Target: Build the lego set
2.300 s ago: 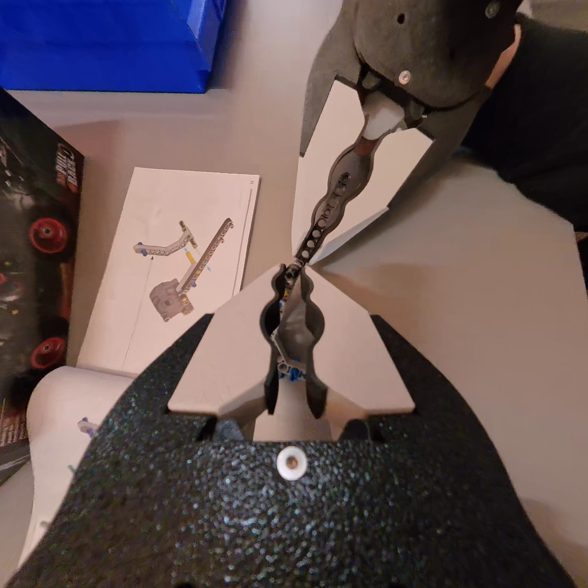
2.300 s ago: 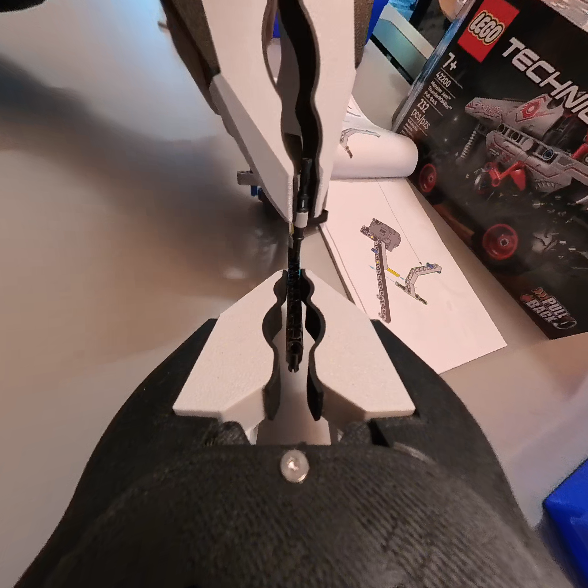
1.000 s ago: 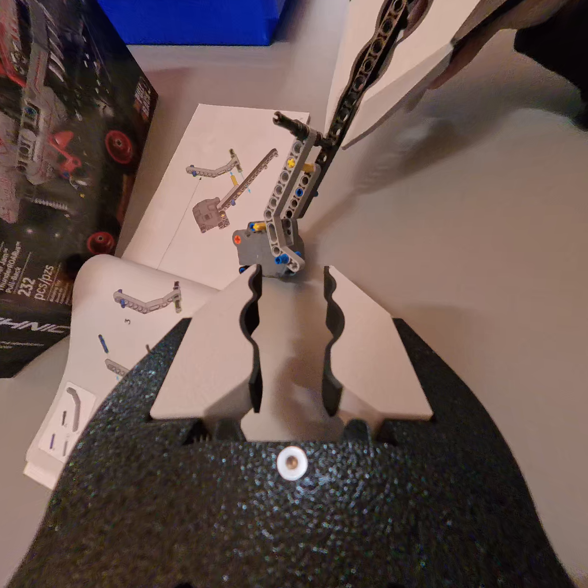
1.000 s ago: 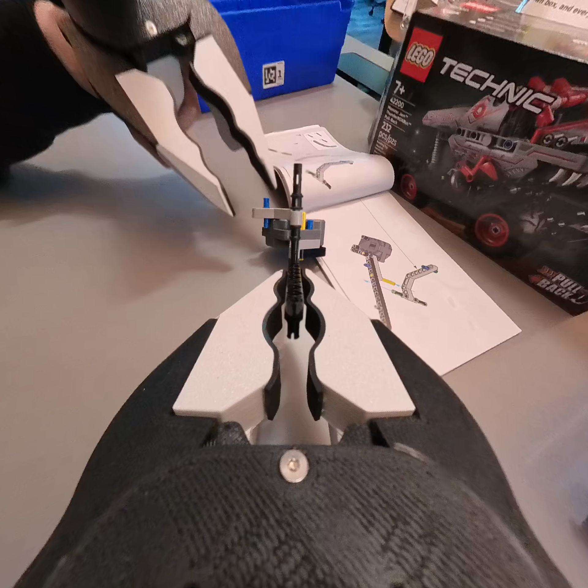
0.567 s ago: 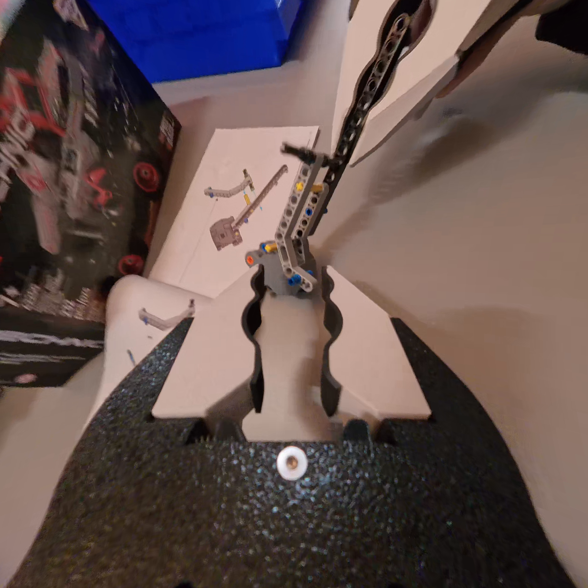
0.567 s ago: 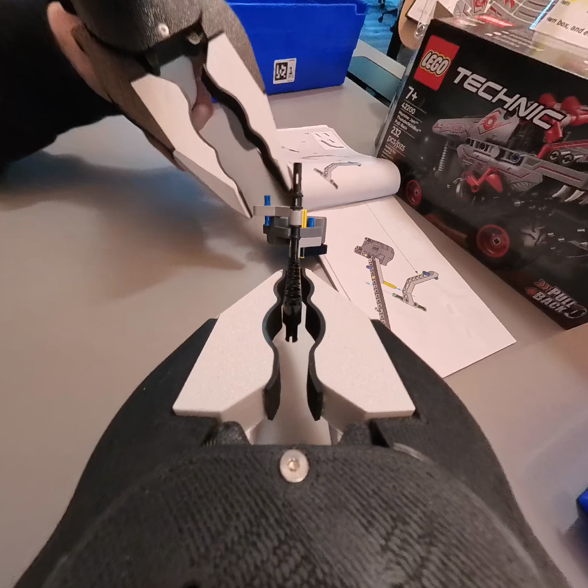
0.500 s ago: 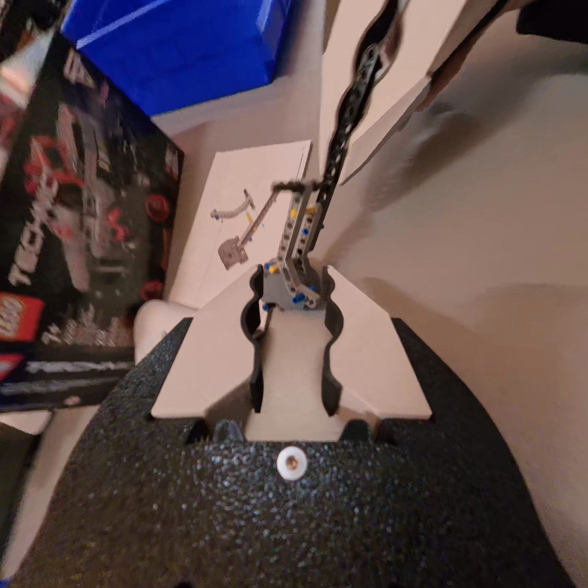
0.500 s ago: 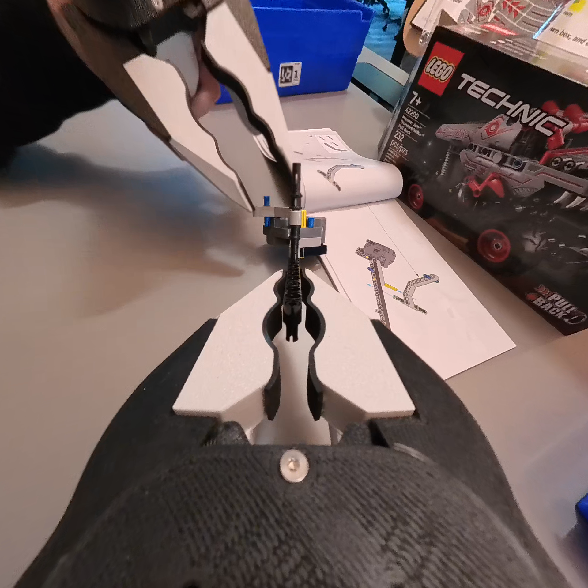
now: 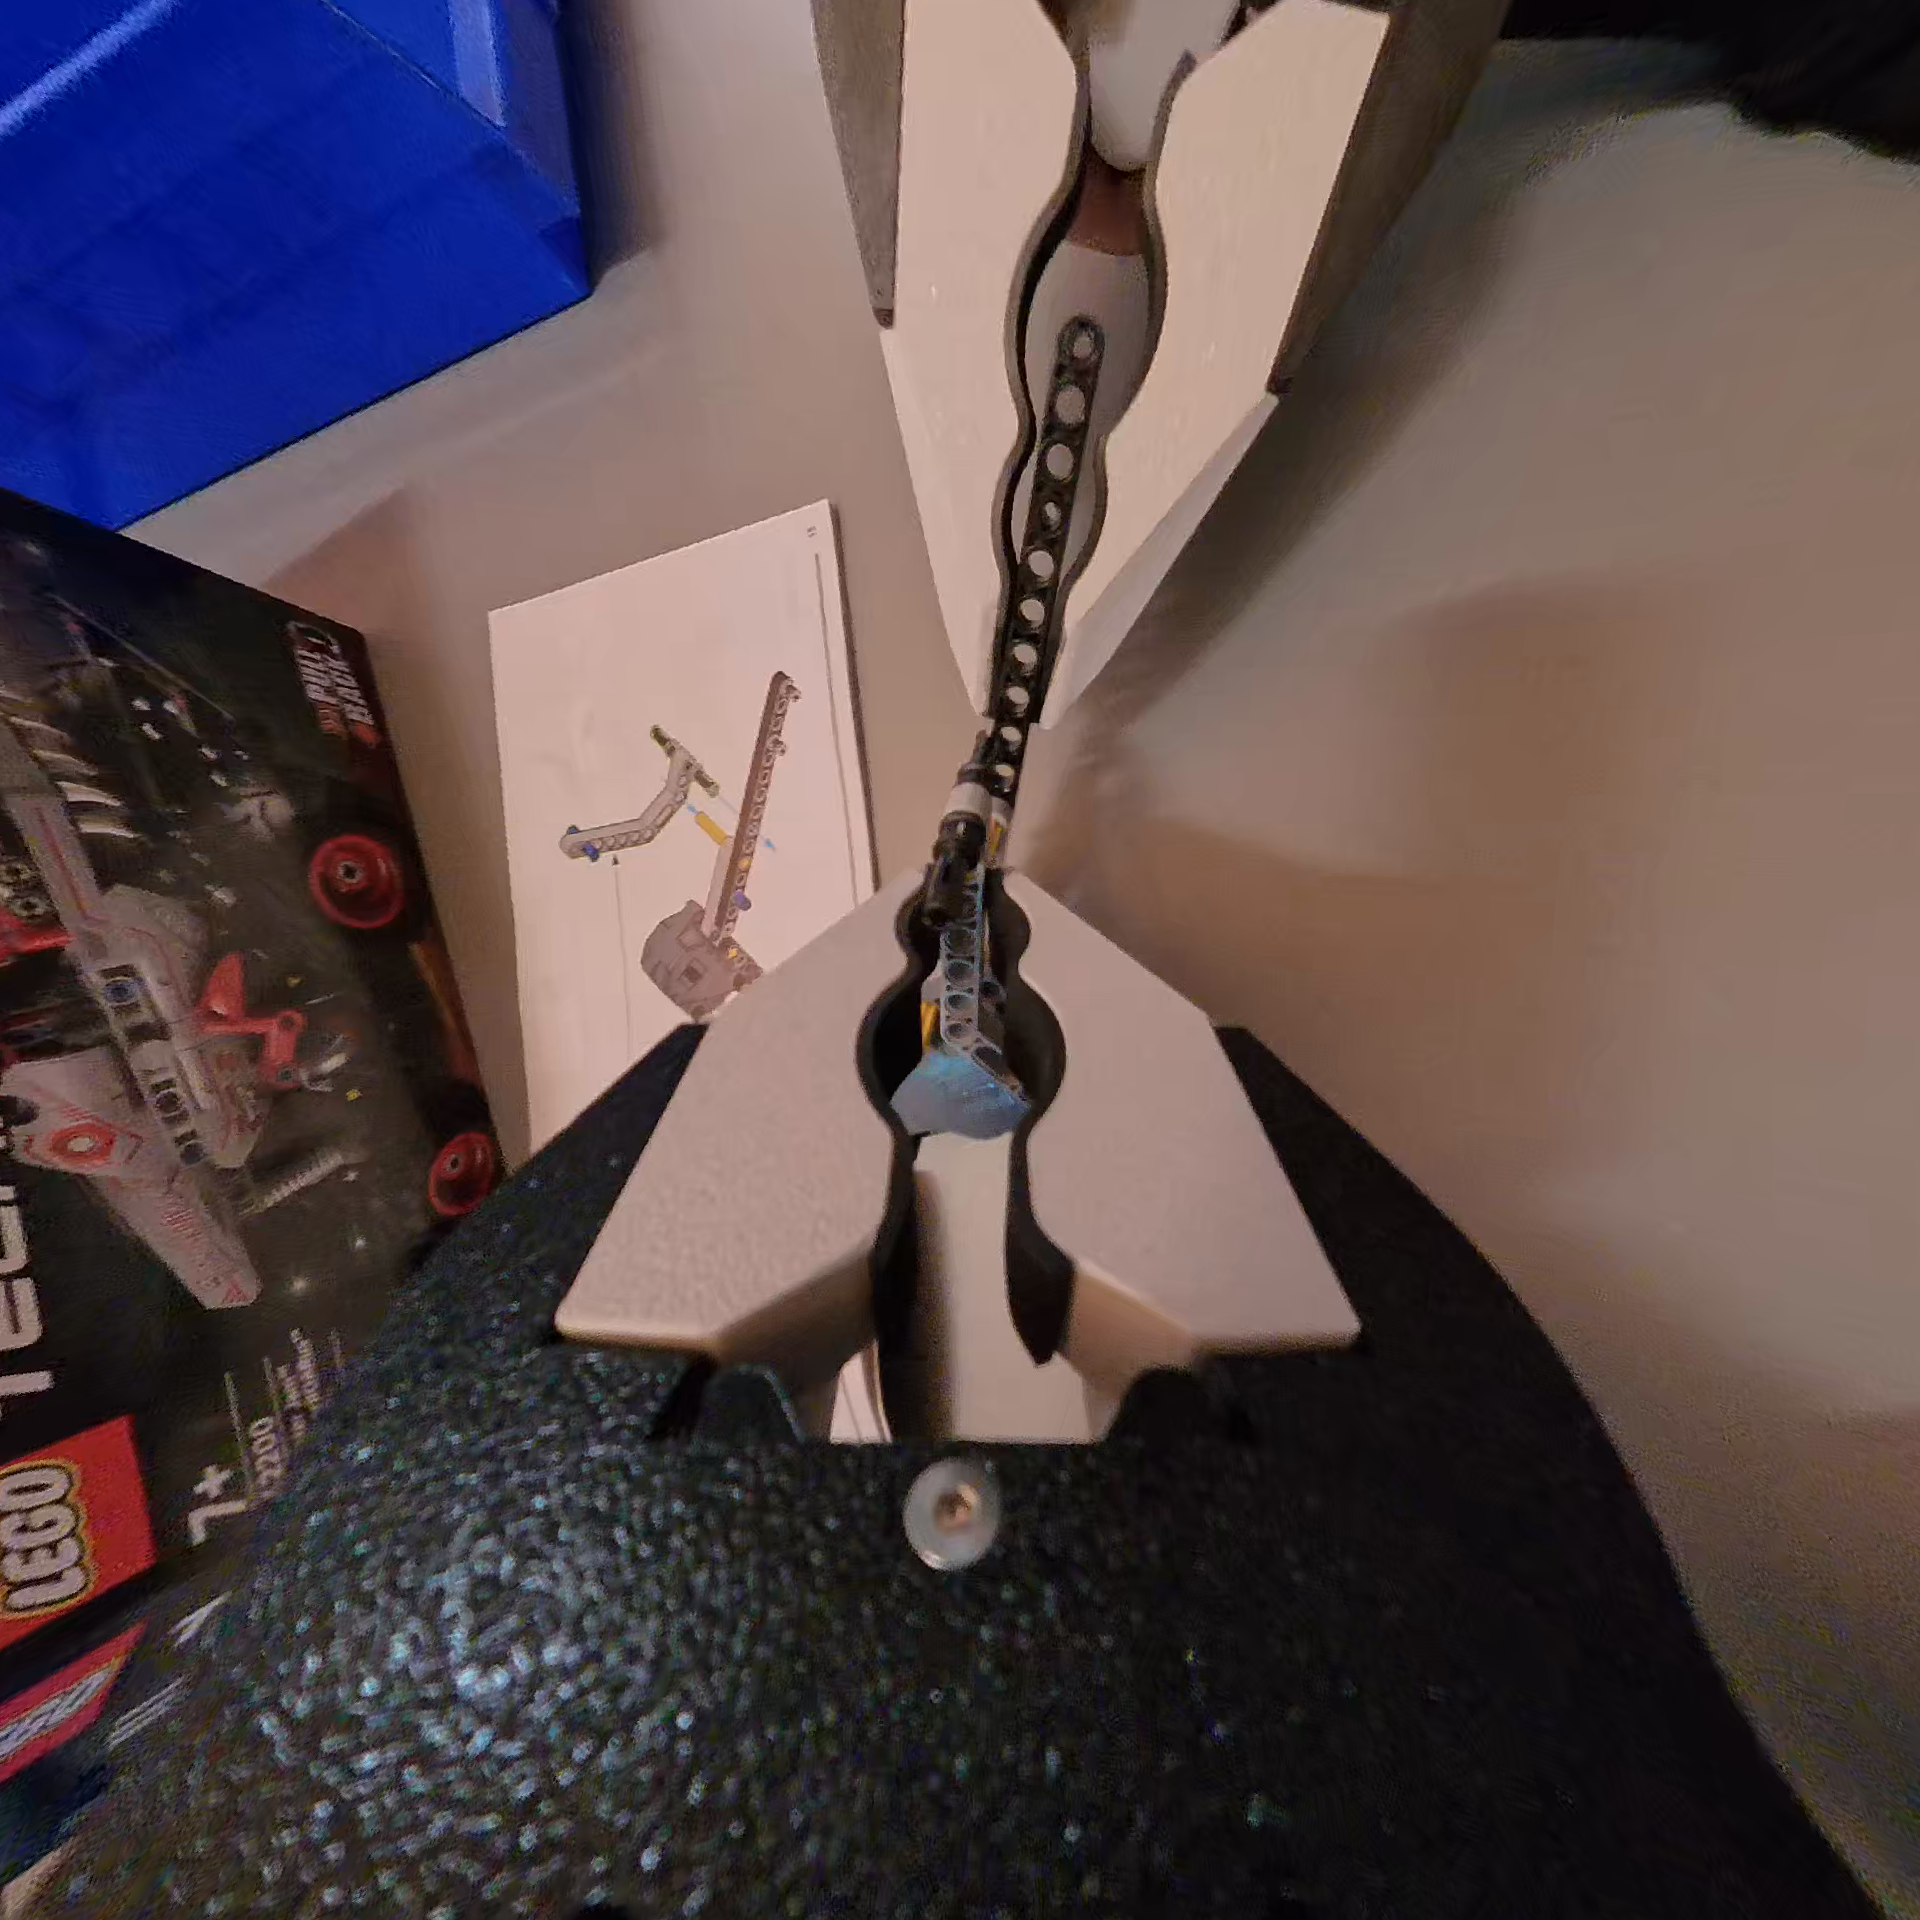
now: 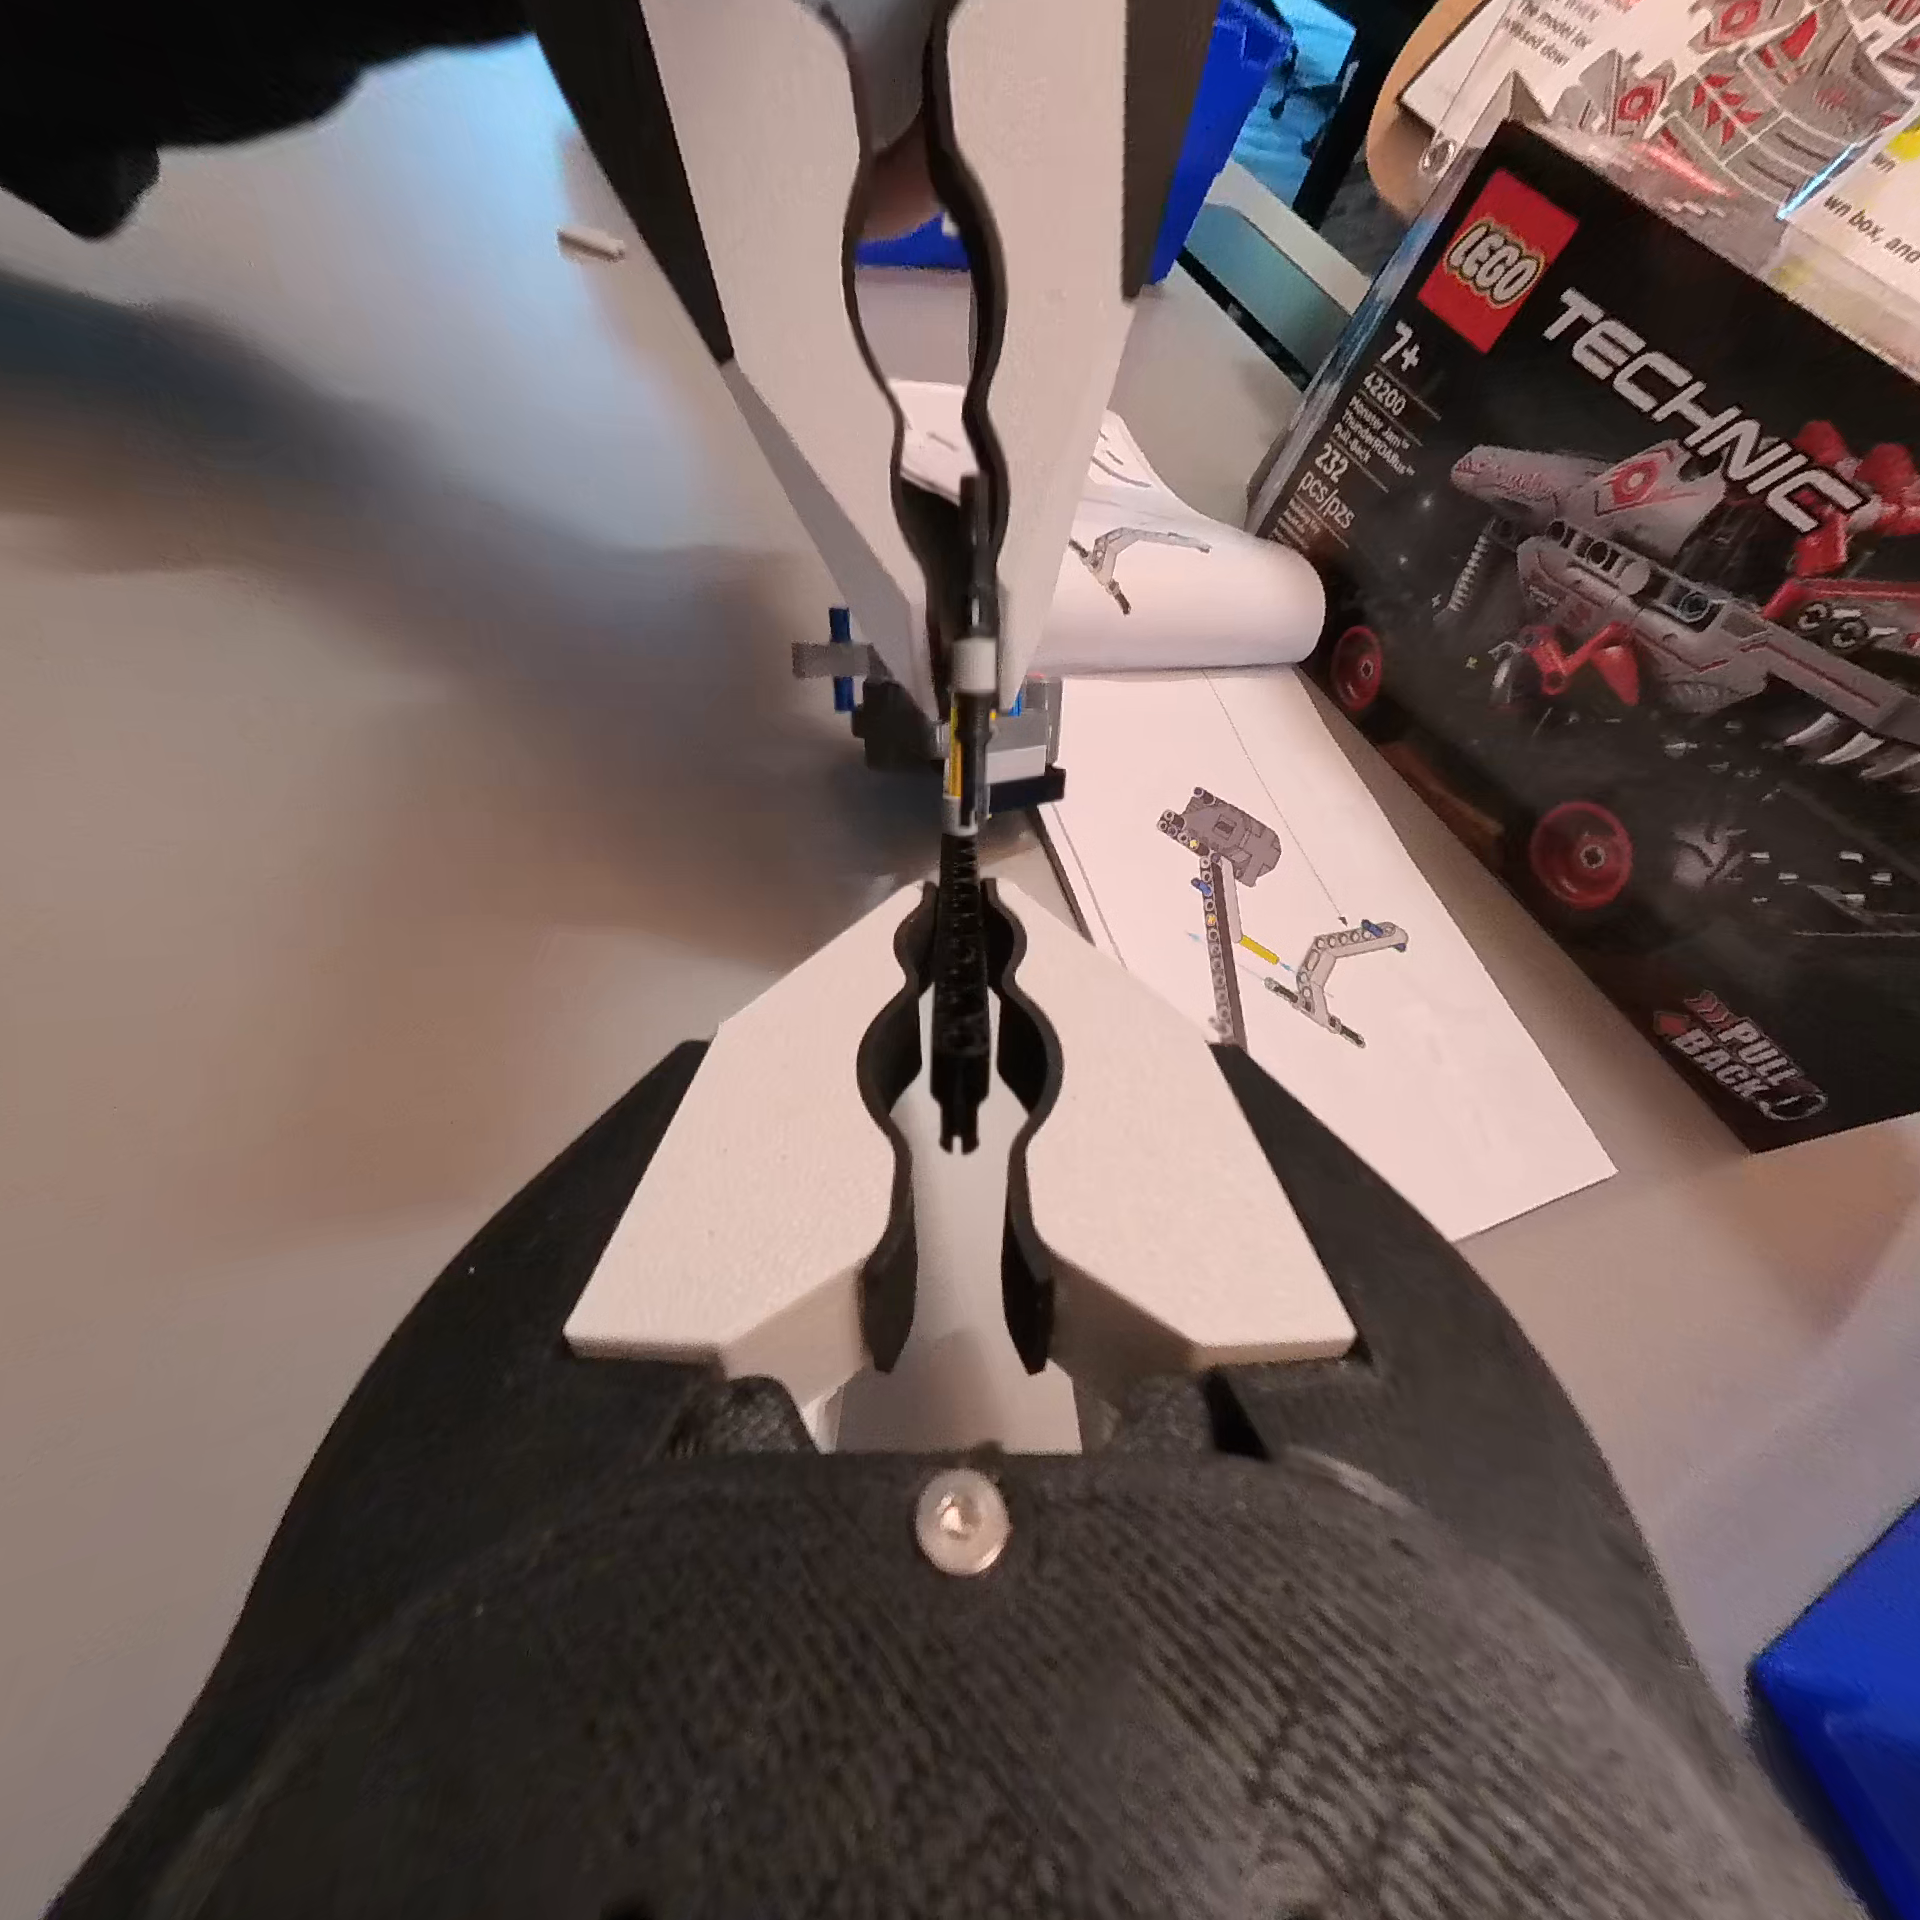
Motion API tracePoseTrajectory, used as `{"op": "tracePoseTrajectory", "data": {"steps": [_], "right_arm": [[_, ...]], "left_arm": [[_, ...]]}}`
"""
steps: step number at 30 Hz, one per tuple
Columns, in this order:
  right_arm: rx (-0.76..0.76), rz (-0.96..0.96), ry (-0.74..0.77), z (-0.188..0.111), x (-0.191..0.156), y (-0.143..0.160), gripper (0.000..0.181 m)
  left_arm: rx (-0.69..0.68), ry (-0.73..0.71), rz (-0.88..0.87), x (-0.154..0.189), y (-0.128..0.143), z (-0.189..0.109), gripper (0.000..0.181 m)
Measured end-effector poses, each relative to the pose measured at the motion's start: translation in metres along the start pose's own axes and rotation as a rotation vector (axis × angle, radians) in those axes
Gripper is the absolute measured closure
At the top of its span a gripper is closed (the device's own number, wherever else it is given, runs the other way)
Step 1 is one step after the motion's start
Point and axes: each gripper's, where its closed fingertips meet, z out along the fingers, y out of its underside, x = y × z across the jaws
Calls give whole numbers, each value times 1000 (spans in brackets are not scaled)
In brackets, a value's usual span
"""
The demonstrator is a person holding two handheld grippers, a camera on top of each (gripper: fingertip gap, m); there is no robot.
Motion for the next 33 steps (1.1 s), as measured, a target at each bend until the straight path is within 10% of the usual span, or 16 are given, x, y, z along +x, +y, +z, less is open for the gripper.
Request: {"op": "tracePoseTrajectory", "data": {"steps": [11,18,28,33], "right_arm": [[-37,6,-3,2,-2,5,177],[-95,49,-51,6,-11,18,174],[-200,-43,22,-12,-7,26,144],[-3,-254,207,-35,-8,-23,131]], "left_arm": [[-37,-69,-260,-17,9,-19,176],[146,8,-810,3,-13,-20,176],[417,-96,-1108,-4,-18,-20,176],[561,-105,-1259,-12,-20,-25,176]]}}
